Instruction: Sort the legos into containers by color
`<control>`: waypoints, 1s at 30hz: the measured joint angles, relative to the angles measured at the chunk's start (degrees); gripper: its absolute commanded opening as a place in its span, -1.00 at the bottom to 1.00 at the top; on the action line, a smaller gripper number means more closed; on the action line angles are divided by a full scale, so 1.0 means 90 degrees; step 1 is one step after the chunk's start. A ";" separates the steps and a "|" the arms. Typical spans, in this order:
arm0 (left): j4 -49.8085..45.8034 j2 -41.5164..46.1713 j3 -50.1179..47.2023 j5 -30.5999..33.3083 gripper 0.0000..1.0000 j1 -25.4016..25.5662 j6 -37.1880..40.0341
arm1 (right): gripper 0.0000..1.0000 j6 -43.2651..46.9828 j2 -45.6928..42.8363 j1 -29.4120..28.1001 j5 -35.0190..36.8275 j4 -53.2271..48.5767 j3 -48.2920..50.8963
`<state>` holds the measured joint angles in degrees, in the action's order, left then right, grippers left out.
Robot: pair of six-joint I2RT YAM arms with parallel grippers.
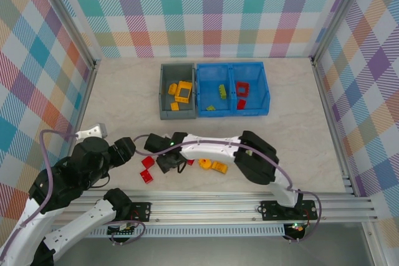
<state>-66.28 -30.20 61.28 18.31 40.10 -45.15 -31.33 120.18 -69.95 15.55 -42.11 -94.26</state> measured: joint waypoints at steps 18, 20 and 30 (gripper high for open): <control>0.3835 -0.4775 0.1268 -0.0838 0.30 0.2596 0.0478 | 0.24 0.0372 -0.3495 0.5146 -0.0359 -0.0061 0.2140; 0.4082 -0.5204 0.1416 -0.0651 0.30 0.2805 0.0532 | 0.25 0.0466 -0.3087 0.5464 -0.0423 -0.0075 0.1991; 0.4418 -0.5758 0.1637 -0.0240 0.30 0.3084 0.0716 | 0.31 0.0296 -0.1387 0.5938 -0.0447 -0.0296 0.0573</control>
<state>-26.52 -82.02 76.01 16.14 67.85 -38.70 -28.67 107.70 -16.51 11.53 -44.77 -89.10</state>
